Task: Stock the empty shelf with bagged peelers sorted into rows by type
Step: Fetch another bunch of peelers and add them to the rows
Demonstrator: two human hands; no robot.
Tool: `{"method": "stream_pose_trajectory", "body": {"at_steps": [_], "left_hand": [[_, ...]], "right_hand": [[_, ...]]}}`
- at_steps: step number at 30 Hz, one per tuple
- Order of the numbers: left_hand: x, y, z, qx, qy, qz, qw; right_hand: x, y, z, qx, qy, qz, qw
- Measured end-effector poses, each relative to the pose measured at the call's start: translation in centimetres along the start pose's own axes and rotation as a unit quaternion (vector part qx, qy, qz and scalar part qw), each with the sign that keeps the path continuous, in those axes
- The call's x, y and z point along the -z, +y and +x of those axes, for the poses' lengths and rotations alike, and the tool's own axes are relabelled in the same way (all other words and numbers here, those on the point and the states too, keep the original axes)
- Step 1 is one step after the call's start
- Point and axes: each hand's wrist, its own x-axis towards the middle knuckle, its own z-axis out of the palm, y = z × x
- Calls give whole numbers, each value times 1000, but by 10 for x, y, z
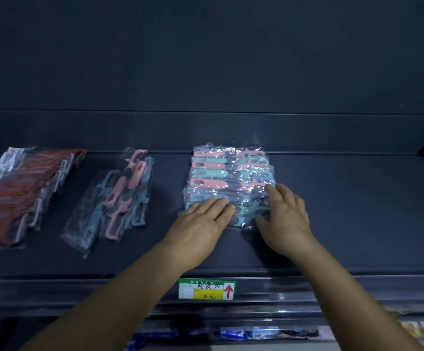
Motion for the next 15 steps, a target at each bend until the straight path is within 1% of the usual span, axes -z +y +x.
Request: {"method": "stream_pose_trajectory", "body": {"at_steps": [2,4,9,12,13,15], "left_hand": [[-1,-4,-3,22,17,-24,999],[1,-11,-8,46,34,-21,998],[9,-52,-37,121,71,-39,989],[10,-83,-58,162,132,-33,977],[10,-94,-64,185,140,-27,972],[9,-112,-74,250,99,-49,962]], "right_hand": [[-1,-11,0,33,5,-14,999],[-2,-24,-1,70,3,-21,997],[-18,-77,2,174,-22,-31,984],[-32,-112,3,217,-38,-26,975],[-37,-123,4,229,-44,-25,972],[-46,-142,5,248,-59,-25,967]]}}
